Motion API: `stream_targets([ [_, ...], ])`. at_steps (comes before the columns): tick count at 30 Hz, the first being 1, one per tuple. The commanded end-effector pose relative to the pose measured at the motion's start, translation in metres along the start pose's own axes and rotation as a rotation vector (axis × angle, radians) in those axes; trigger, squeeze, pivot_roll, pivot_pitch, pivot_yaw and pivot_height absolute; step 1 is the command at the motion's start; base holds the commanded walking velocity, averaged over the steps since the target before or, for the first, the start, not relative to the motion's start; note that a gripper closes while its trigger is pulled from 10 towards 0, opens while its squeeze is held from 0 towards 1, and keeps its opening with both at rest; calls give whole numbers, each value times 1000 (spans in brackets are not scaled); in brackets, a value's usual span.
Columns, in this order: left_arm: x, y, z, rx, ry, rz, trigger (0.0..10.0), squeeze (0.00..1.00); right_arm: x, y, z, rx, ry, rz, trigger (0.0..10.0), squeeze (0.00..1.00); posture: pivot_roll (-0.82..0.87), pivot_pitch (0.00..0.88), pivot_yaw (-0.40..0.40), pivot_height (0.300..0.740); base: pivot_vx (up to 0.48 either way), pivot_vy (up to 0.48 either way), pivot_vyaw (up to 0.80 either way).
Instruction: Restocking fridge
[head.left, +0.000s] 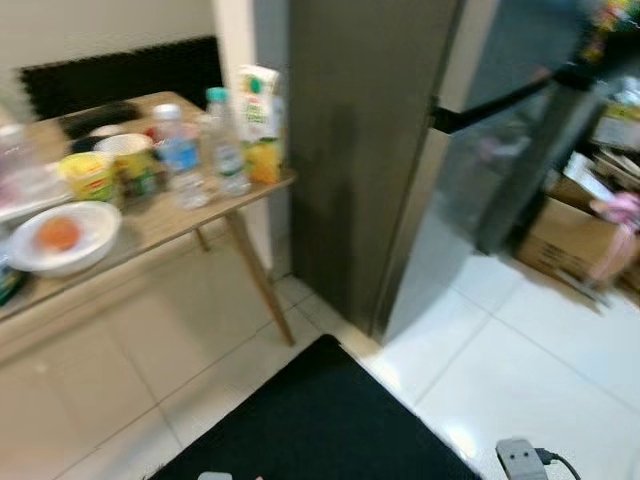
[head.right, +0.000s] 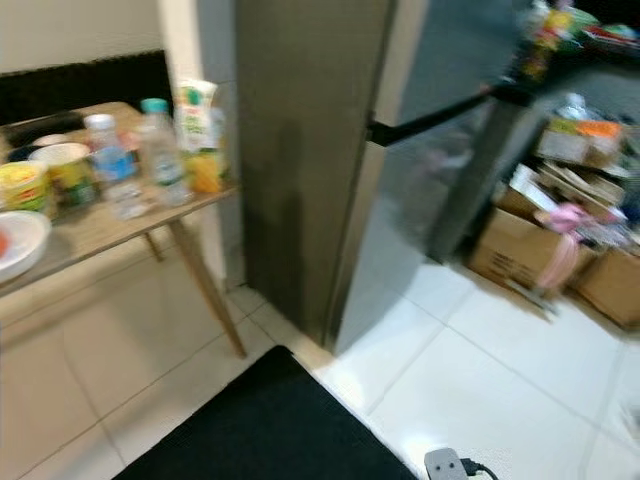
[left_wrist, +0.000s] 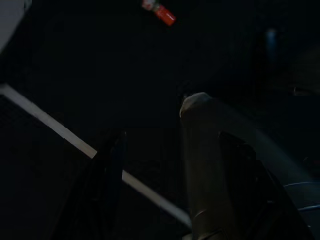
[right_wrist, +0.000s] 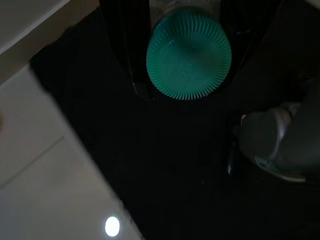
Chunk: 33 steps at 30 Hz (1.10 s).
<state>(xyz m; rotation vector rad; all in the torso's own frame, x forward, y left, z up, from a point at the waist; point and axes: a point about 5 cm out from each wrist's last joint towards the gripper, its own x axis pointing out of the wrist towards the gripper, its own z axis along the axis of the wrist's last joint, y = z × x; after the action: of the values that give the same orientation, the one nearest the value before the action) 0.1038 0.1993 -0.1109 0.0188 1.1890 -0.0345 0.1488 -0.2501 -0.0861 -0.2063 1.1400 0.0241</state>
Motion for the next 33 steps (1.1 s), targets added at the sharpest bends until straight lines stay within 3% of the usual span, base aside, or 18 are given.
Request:
stream_targets([
  [1, 0, -5, -3, 7, 11, -13, 10000, 0, -1, -4, -2, 10, 8, -14, 10000, 0, -64, 0, -17, 740, 0, 0, -800],
  [8, 1, -5, 1, 3, -9, -15, 10000, 0, -1, -3, -3, -14, 13, -11, 10000, 0, -65, 0, -16, 740, 0, 0, -800],
  [23, 1, -6, 3, -11, -16, -25, 10000, 0, -1, -2, -10, -35, 33, -18, 10000, 0, -67, 0, -18, 740, 0, 0, 0],
  [33, 1, -9, 1, -13, -4, -34, 10000, 0, -2, -2, -20, -51, 59, -19, 10000, 0, -75, 0, -16, 740, 0, -328, 0],
])
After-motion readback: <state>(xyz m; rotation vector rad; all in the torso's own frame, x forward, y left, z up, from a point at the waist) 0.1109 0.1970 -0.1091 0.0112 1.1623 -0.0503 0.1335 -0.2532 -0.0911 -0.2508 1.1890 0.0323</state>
